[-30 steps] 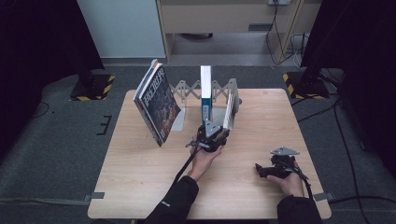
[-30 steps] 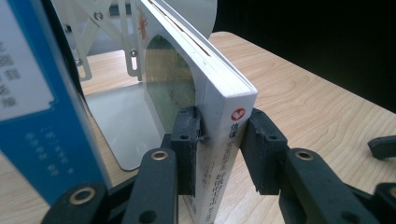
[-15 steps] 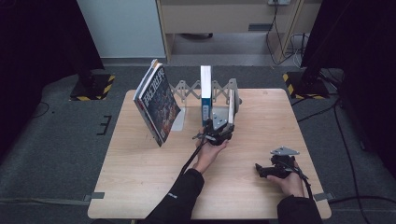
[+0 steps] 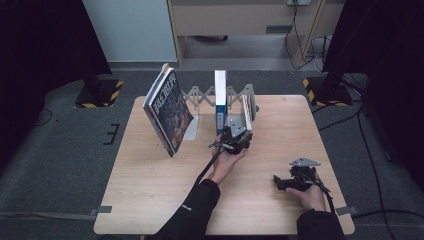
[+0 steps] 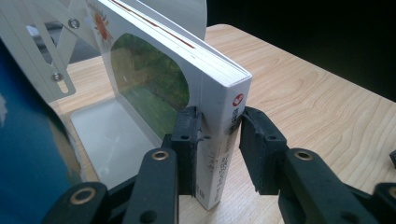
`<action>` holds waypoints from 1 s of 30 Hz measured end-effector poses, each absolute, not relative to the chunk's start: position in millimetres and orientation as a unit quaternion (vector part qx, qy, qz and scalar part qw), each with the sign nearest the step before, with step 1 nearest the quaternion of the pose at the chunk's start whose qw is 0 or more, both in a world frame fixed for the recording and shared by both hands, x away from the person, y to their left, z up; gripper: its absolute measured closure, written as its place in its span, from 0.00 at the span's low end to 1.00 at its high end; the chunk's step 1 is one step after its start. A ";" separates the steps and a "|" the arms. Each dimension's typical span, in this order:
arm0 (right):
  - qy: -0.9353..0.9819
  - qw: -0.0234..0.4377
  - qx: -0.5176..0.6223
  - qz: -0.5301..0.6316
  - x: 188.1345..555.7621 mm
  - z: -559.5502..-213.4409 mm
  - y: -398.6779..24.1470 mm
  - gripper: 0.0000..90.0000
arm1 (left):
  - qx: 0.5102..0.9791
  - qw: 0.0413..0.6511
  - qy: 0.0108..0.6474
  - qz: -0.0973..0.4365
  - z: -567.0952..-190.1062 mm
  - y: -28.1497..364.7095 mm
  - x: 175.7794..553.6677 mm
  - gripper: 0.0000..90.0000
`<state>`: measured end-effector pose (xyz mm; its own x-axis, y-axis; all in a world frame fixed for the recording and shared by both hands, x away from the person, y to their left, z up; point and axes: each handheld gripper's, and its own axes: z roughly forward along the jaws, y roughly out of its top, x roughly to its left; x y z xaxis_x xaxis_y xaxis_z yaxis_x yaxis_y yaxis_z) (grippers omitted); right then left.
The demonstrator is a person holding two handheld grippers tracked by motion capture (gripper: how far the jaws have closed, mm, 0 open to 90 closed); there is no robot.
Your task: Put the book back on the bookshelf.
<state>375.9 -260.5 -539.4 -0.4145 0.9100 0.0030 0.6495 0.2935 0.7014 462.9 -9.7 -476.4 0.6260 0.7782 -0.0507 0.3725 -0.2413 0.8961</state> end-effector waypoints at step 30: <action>0.776 0.205 0.503 0.320 375.6 -539.5 -260.2 0.00 | 0.815 0.439 0.359 0.116 -469.1 102.2 385.2 0.39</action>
